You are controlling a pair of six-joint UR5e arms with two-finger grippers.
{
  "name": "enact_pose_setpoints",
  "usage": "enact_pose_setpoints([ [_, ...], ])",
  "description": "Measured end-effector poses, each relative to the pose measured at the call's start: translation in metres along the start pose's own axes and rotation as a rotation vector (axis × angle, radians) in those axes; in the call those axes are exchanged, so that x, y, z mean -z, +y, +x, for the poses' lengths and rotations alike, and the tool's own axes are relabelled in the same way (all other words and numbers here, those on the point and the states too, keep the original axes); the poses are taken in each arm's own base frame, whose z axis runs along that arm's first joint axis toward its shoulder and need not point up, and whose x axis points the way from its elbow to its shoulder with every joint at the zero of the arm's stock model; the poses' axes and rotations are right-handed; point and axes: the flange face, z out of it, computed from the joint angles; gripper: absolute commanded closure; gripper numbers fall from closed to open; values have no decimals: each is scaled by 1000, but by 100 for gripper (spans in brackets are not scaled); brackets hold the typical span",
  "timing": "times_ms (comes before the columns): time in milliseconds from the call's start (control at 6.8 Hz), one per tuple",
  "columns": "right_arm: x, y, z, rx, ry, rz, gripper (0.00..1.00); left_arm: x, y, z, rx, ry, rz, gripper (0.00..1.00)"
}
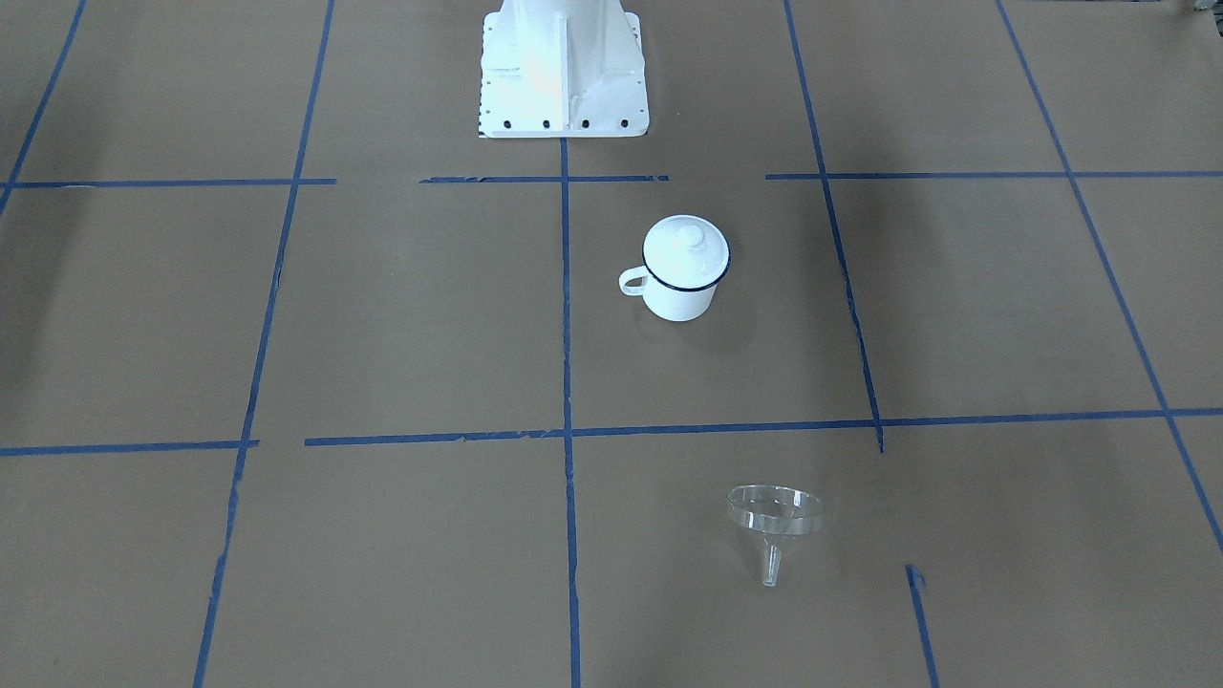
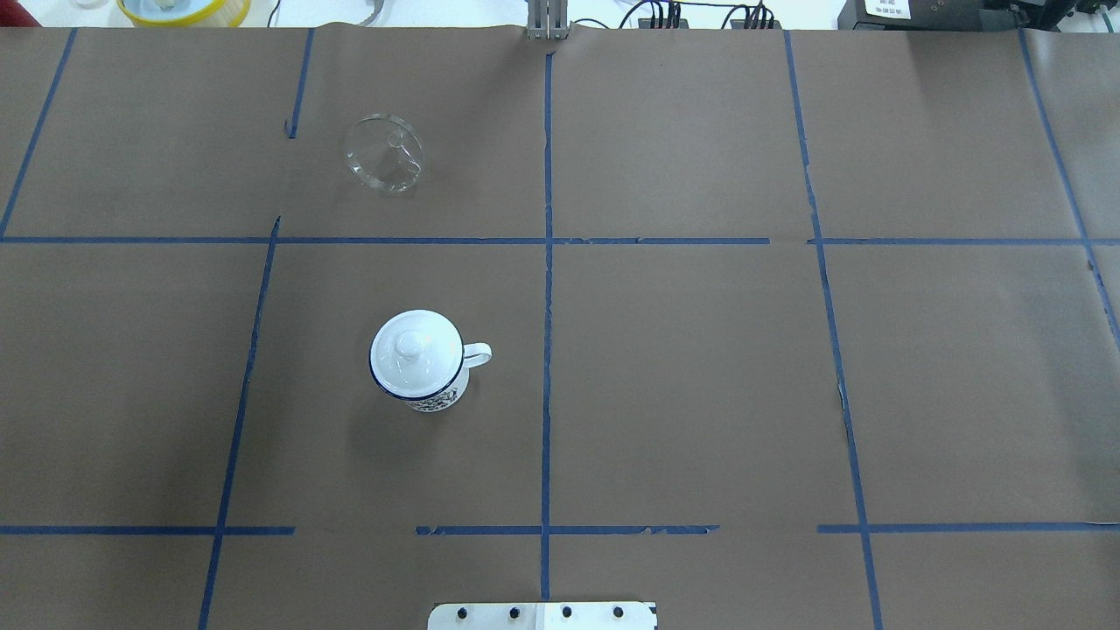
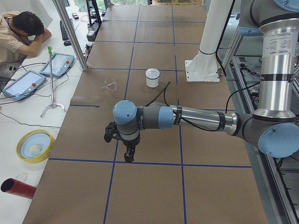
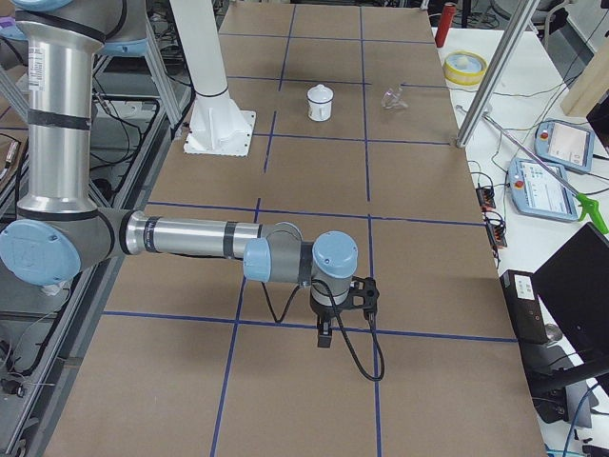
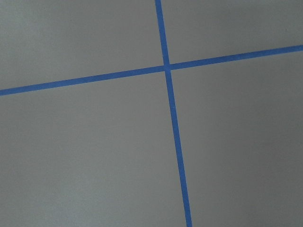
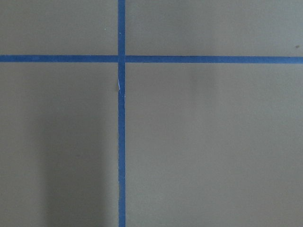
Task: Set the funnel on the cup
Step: 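Move the left gripper out toward the white mug with lid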
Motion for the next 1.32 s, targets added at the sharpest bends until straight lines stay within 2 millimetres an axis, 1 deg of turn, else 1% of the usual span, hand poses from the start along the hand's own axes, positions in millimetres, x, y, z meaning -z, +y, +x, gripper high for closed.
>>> enact_pose_setpoints([
  [147,0,0,0,0,0,0,0,19,-28,27,-73,-10,47,0],
  [294,0,0,0,0,0,0,0,41,-66,57,-157,-27,101,0],
  [441,0,0,0,0,0,0,0,68,-104,86,-235,-55,166,0],
  [588,0,0,0,0,0,0,0,97,-132,112,-297,-83,238,0],
  [735,0,0,0,0,0,0,0,118,-146,140,-276,-79,300,0],
  [882,0,0,0,0,0,0,0,125,-157,188,-173,-33,343,0],
  [1029,0,0,0,0,0,0,0,122,-161,241,-124,25,367,0],
  [1176,0,0,0,0,0,0,0,109,-160,282,-134,88,356,0],
  [1324,0,0,0,0,0,0,0,81,-155,325,-131,163,291,0],
])
